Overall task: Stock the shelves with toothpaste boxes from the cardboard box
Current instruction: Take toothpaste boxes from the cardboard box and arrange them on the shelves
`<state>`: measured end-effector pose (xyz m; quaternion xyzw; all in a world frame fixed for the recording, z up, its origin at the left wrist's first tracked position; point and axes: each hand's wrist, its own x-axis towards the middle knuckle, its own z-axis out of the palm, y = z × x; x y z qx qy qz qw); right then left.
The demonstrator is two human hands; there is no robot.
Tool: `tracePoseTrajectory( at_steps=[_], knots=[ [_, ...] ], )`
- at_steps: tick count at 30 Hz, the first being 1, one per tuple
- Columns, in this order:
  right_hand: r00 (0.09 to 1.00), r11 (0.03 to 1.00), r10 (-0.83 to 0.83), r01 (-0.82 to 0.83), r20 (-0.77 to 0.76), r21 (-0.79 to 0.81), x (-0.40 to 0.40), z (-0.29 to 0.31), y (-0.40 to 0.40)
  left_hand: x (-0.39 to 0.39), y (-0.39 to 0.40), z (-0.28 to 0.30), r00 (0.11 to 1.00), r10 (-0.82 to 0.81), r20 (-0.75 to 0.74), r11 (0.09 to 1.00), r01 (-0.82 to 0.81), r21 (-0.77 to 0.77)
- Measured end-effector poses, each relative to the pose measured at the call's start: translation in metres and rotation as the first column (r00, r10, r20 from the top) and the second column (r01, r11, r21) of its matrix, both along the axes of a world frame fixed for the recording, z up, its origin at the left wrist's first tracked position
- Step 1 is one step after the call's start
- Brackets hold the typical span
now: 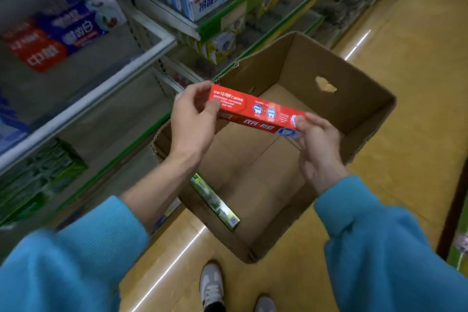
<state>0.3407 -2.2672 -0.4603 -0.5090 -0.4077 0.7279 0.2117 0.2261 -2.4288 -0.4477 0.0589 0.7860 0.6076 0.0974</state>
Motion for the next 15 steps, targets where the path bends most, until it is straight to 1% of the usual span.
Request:
tracePoseTrajectory(
  at_steps=[3, 5, 7, 12, 15],
  knots=[
    [0.983, 0.979, 0.135, -0.113, -0.128, 0.169, 0.017, 0.038, -0.002, 0.037, -0.026, 0.027, 0.998, 0.059, 0.009, 0.985, -0.059, 0.165],
    [0.955, 0.940, 0.245, -0.191, -0.168, 0.281, 0.024, 0.057, -0.008, 0.055, -0.042, 0.039, 0.995, 0.092, 0.024, 0.957, -0.095, 0.273],
    [0.925, 0.899, 0.332, -0.252, -0.183, 0.358, 0.028, 0.070, -0.014, 0.067, -0.055, 0.045, 0.992, 0.122, 0.025, 0.939, -0.124, 0.322],
    [0.852, 0.831, 0.484, -0.376, -0.200, 0.410, 0.034, 0.086, -0.031, 0.089, -0.088, 0.058, 0.987, 0.140, 0.084, 0.896, -0.162, 0.413],
    [0.797, 0.796, 0.560, -0.443, -0.225, 0.414, 0.036, 0.090, -0.053, 0.102, -0.115, 0.062, 0.973, 0.192, 0.132, 0.868, -0.230, 0.439]
  ],
)
